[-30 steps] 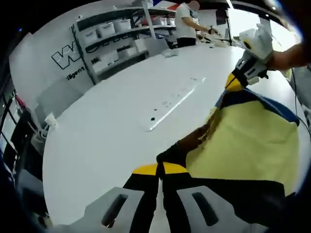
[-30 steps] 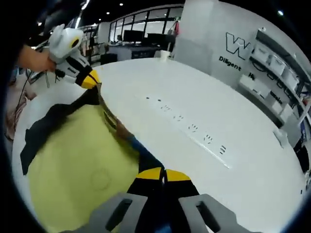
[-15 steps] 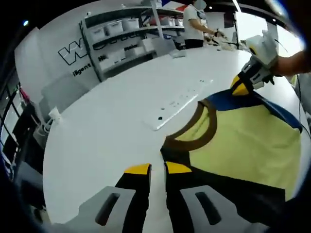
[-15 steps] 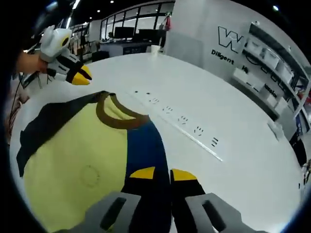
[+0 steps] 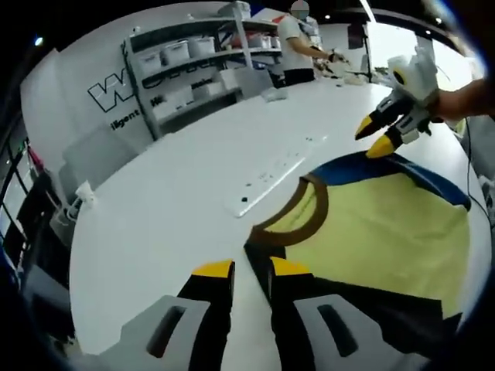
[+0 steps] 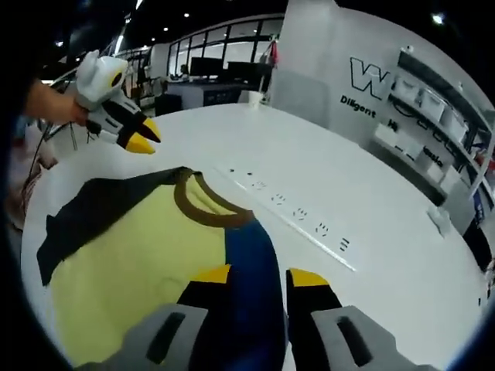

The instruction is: Fold the garment on the visible template until the final outline fits inside the template.

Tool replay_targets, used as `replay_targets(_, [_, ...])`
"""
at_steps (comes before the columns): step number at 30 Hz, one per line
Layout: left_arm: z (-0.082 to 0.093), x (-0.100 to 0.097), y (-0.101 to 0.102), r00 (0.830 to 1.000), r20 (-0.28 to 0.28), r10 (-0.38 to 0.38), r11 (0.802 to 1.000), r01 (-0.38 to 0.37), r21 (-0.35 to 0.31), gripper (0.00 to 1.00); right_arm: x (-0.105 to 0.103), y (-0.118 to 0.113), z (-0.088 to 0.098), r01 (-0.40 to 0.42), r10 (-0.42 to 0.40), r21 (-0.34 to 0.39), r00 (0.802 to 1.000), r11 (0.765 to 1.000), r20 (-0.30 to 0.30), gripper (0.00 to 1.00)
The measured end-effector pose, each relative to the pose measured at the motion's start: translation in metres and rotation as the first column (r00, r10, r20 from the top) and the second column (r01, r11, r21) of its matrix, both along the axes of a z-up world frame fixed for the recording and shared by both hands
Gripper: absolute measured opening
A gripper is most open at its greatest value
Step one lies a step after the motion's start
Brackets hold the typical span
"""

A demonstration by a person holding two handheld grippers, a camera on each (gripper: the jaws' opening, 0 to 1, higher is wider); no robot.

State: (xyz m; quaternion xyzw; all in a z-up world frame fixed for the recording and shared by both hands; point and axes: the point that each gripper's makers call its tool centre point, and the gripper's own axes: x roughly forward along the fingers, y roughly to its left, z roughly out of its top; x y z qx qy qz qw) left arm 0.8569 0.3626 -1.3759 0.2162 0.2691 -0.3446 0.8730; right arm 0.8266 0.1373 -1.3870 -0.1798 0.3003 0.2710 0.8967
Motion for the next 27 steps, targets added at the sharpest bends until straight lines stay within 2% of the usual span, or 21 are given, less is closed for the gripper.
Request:
replay_targets(12, [0.002,-0.031,-0.001,1.000,-0.007,-0.017,1.000,0.017,-0.022,0.24,-0.032,0.009,0.019,-0.022,0.022,0.058,1.000,0.998,0.013,0.32])
replay_targets(27, [0.014,-0.067,0.007,1.000,0.010,-0.025,0.998,0.025,-0.050,0.28,-0.075,0.019,0.038,-0.061,0.056,0.099,0.997,0.993,0.050,0.34])
